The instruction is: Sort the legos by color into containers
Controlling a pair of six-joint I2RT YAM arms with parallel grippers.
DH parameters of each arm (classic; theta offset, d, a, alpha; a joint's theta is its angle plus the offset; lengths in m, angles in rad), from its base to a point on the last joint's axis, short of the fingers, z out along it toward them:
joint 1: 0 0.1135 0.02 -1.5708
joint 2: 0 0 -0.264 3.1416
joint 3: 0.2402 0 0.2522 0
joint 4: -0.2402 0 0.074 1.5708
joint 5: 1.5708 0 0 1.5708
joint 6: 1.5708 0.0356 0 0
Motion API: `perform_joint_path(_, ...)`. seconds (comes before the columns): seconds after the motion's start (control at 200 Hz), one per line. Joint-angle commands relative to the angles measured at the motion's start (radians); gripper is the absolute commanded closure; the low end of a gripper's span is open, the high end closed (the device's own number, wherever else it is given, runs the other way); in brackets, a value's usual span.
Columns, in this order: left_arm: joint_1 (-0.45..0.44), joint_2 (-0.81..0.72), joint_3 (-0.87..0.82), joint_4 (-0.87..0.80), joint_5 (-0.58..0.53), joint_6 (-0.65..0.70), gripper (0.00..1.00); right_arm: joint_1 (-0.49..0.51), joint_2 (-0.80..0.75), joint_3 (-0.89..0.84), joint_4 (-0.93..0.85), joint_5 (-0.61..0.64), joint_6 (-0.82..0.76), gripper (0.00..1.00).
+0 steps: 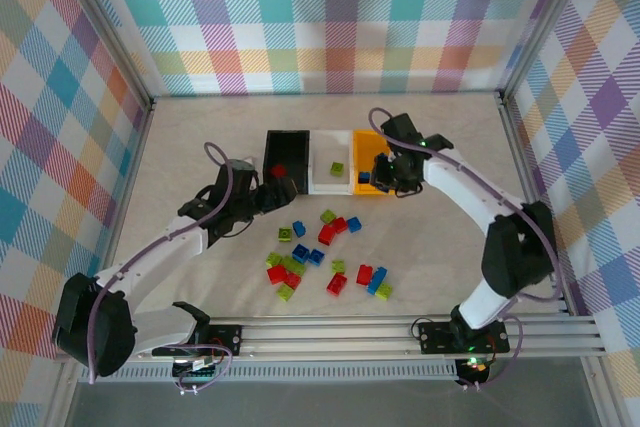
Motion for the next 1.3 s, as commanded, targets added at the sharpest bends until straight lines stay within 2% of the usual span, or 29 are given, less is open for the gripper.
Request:
perform_joint_path(0.0, 0.013, -0.043, -0.019, -0.008, 0.015, -0.011, 0.0, -0.013, 0.129, 0.086, 0.096, 0.1, -0.043, 0.61)
perform_joint_path(0.22, 0.016, -0.076, -0.028, -0.028, 0.017, -0.016, 0.0, -0.027, 0.342, 0.312, 0.077, 0.141, -0.048, 0.59)
perform_joint_path(0.38, 0.016, -0.097, -0.04, -0.07, 0.006, -0.011, 0.0, -0.03, 0.38, 0.353, 0.087, 0.151, -0.053, 0.37)
perform_joint_path(0.51, 0.017, -0.094, -0.038, -0.08, 0.004, -0.005, 0.0, -0.029, 0.349, 0.35, 0.098, 0.139, -0.052, 0.32)
perform_joint_path(0.66, 0.017, -0.083, -0.029, -0.093, 0.011, 0.013, 0.01, -0.016, 0.236, 0.269, 0.131, 0.101, -0.046, 0.34)
perform_joint_path(0.895, -0.003, 0.007, -0.011, -0.13, 0.054, 0.051, 0.13, 0.028, 0.006, -0.043, 0.261, 0.035, 0.009, 0.36)
perform_joint_path(1.06, -0.089, 0.2, 0.079, -0.215, -0.049, 0.123, 0.26, 0.038, -0.074, -0.168, 0.303, 0.005, 0.037, 0.37)
perform_joint_path(1.295, -0.155, 0.334, 0.105, -0.219, -0.139, 0.15, 0.33, 0.037, -0.116, -0.22, 0.307, 0.022, 0.034, 0.38)
